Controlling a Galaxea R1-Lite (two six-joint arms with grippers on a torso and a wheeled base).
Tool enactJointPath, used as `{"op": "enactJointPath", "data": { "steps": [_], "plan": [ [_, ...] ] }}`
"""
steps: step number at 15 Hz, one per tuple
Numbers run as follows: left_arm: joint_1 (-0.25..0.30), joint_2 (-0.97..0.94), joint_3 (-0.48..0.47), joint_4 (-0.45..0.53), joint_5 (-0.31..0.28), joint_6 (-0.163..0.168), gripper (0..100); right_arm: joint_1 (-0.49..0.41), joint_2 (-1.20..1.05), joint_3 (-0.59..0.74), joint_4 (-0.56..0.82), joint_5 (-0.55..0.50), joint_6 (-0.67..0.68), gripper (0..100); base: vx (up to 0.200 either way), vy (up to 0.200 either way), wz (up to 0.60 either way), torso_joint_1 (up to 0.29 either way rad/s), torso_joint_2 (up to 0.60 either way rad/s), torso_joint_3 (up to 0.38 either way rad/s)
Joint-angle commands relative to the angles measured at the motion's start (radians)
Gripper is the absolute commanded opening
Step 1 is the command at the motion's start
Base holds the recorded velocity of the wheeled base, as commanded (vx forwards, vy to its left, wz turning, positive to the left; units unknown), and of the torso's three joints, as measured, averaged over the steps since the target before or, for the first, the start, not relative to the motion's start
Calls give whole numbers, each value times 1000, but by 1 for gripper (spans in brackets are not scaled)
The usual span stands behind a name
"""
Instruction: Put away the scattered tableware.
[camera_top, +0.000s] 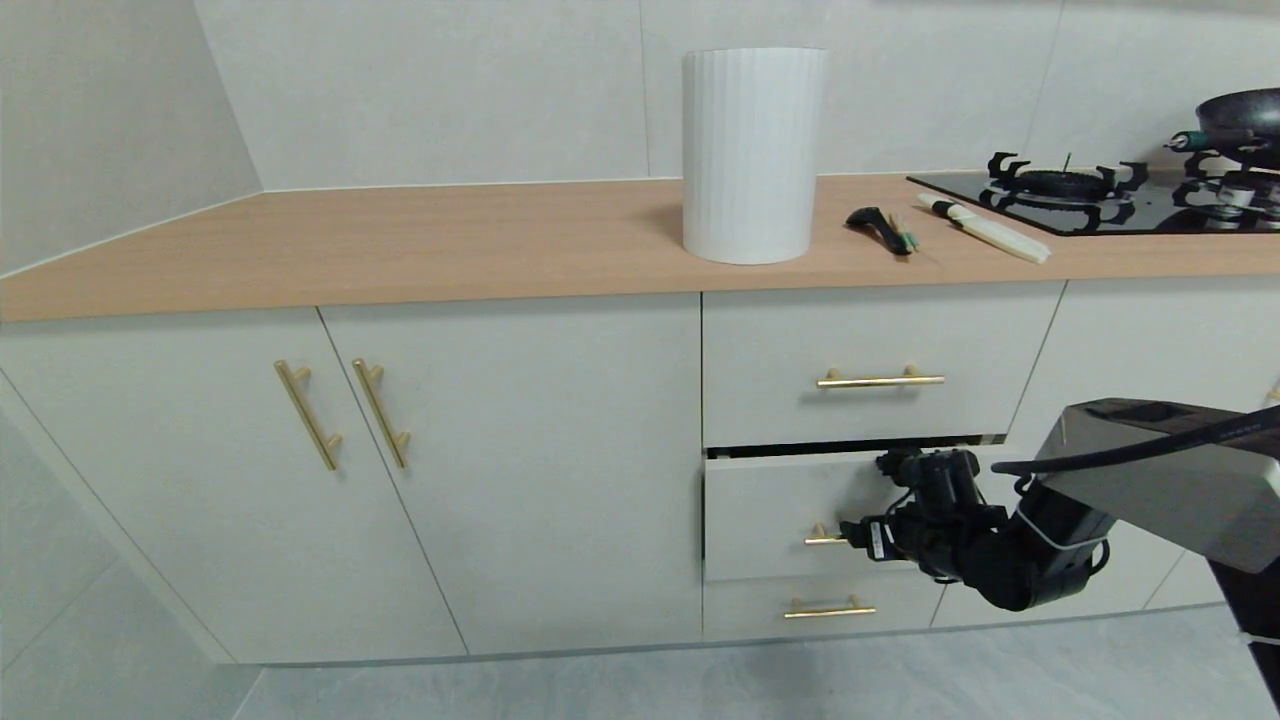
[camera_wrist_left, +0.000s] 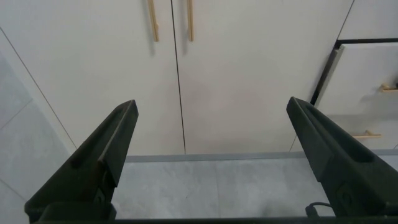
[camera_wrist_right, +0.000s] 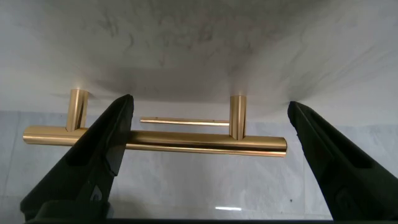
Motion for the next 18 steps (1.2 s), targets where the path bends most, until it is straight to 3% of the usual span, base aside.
{"op": "enactJointPath", "data": {
  "steps": [1,3,9,13,18],
  "plan": [
    [0,0,0,0,1,0,100,23,-128,108,12,10,-1,100,0,0,0,0,0,0],
    [0,0,0,0,1,0,100,59,-285,184,127,15,-1,100,0,0,0,0,0,0],
    [0,0,0,0,1,0,100,147,-682,188,381,12,6,100,0,0,0,0,0,0],
    [0,0,0,0,1,0,100,153,-601,158,326,-7,42,100,0,0,0,0,0,0],
    [0,0,0,0,1,0,100,135,-335,153,75,-73,40,100,0,0,0,0,0,0]
  ]
}}
